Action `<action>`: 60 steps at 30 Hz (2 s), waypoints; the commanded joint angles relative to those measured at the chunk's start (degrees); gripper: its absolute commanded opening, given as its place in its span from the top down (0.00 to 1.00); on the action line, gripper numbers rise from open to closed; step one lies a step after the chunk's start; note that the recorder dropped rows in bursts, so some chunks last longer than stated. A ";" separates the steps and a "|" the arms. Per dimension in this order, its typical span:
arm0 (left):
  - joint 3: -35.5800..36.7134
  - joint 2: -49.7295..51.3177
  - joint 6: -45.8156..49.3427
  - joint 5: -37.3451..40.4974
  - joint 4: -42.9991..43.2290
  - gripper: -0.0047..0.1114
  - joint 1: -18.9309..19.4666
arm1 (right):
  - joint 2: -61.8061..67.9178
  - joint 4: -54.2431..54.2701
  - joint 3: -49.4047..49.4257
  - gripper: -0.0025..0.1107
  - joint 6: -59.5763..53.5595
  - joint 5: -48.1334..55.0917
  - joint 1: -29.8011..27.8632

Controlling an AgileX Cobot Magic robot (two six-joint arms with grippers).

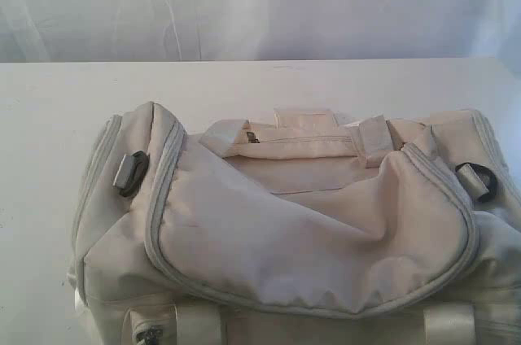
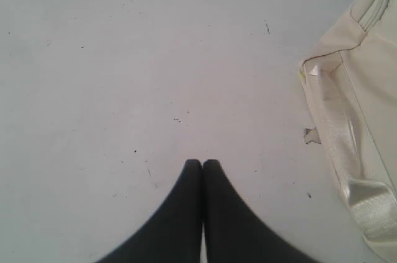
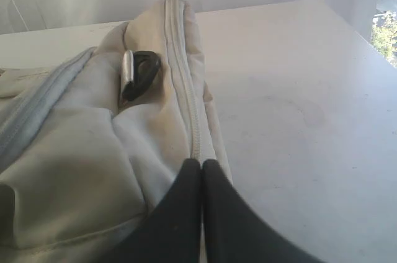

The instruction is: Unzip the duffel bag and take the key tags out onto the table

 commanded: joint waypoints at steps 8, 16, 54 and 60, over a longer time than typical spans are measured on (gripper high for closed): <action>0.20 -0.23 -0.25 -0.25 -0.02 0.96 -0.27 | -0.35 -0.03 0.08 0.98 0.03 -0.37 0.32; 0.20 -0.23 -0.25 -0.25 -0.02 0.96 -0.27 | -0.35 -0.03 0.08 0.98 0.03 -0.37 0.32; 0.20 -0.23 -1.32 -45.08 -0.02 0.96 -0.27 | -0.35 -0.03 0.08 0.98 2.07 -27.07 0.32; -2.61 -0.18 -12.27 -39.96 -0.02 0.96 -0.27 | -0.35 2.71 -0.31 0.98 14.54 -21.08 0.32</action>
